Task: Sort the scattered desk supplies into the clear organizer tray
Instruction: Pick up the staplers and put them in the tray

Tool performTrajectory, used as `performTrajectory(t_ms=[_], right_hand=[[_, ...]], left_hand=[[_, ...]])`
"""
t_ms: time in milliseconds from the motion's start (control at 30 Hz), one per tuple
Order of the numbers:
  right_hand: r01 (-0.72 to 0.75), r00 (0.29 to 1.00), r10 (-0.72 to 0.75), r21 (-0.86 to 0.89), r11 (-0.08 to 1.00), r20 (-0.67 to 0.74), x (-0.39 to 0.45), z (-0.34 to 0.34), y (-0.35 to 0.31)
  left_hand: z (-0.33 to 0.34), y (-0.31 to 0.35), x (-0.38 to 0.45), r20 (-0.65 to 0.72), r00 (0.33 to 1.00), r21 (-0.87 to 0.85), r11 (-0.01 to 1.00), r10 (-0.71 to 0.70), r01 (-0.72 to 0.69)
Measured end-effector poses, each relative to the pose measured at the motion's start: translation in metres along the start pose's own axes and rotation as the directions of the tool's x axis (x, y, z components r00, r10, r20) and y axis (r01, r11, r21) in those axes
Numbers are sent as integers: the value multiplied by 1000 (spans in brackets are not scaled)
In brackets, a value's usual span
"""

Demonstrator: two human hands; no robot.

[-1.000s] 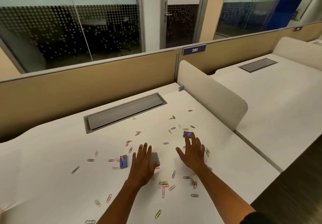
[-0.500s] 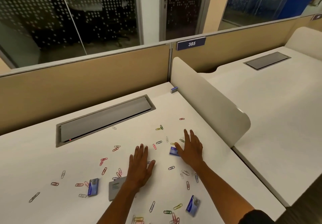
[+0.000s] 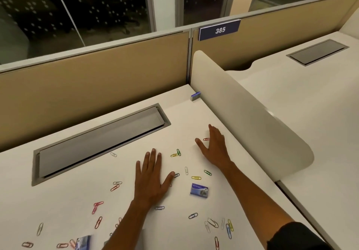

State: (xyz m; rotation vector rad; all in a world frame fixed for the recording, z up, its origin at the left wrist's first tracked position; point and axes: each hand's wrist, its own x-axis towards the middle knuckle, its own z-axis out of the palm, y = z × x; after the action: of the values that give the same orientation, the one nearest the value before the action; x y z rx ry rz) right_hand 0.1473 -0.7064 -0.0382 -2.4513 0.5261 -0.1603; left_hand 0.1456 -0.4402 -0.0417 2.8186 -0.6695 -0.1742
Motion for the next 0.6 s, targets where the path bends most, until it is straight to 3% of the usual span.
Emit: performTrajectory(t_ms=[200, 600], right_hand=[[24, 999, -23, 24, 999, -40, 51, 15, -14], [-37, 988, 72, 252, 967, -135, 154, 28, -26]], left_hand=[[-5, 2, 22, -14, 1000, 45, 999, -8, 9], [-2, -1, 36, -10, 1000, 11, 999, -30, 30]])
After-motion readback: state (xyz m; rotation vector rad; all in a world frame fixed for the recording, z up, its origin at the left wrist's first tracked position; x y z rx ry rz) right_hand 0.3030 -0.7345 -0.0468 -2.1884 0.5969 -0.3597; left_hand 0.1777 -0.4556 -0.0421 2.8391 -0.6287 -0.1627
